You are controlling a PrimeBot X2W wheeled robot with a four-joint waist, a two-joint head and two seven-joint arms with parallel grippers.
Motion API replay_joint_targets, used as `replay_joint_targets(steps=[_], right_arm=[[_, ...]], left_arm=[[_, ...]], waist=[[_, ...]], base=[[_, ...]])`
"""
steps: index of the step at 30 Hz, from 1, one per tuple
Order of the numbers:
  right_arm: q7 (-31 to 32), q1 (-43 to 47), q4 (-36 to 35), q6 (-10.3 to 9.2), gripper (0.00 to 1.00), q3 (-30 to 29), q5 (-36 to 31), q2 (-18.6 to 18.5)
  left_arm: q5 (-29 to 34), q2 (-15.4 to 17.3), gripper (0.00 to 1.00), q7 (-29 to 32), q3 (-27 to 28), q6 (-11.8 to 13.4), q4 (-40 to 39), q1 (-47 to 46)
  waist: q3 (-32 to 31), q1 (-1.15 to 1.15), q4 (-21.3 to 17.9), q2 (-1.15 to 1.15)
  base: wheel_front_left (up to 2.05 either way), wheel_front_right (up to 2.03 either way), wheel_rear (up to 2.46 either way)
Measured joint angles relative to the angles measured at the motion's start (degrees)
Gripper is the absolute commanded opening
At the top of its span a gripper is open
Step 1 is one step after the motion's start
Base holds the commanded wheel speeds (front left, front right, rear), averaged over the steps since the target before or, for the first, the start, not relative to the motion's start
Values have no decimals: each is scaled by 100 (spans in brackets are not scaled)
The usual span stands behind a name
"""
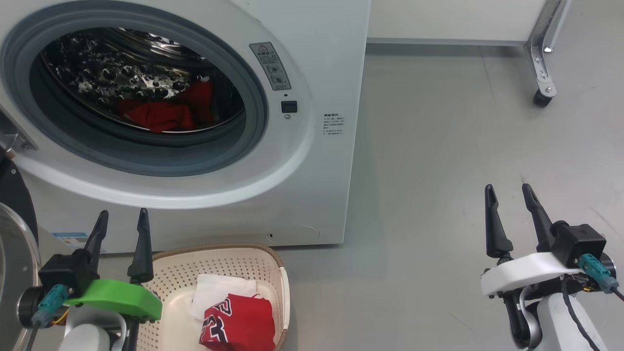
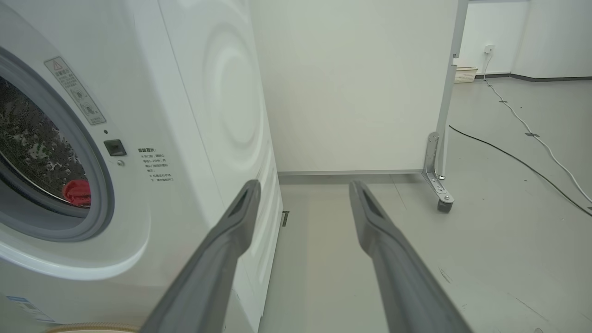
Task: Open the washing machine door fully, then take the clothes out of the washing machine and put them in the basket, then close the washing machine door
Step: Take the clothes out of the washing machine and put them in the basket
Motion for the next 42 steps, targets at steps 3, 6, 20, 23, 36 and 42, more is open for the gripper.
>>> replay_joint_targets(steps=[3,6,20,23,36,42], right_arm=[[0,93,0,8,100,22,0,2],[0,162,-4,8,100,49,0,5],[0,310,-140,-3,100,144,2,12],[0,316,-167,-7,100,151,22,13],[0,318,-313,-33,100,191,44,13],[0,318,-375,-64,100,258,44,13]], left_arm=[[105,-36,100,-1,120,38,-175,191],[132,-90,100,-1,199,57,-299,380],[250,-196,100,-1,335,58,-757,890],[278,-204,100,-1,339,57,-813,932],[250,-302,100,-1,380,15,-942,1010],[245,-304,100,-1,270,-60,-928,1003]], waist=[[-128,0,7,0],[-238,0,5,0],[-345,0,-76,0],[-321,0,-82,0],[-111,0,-99,0],[154,0,-118,0]], base=[[0,0,0],[0,0,0],[0,0,0],[0,0,0],[0,0,0],[0,0,0]])
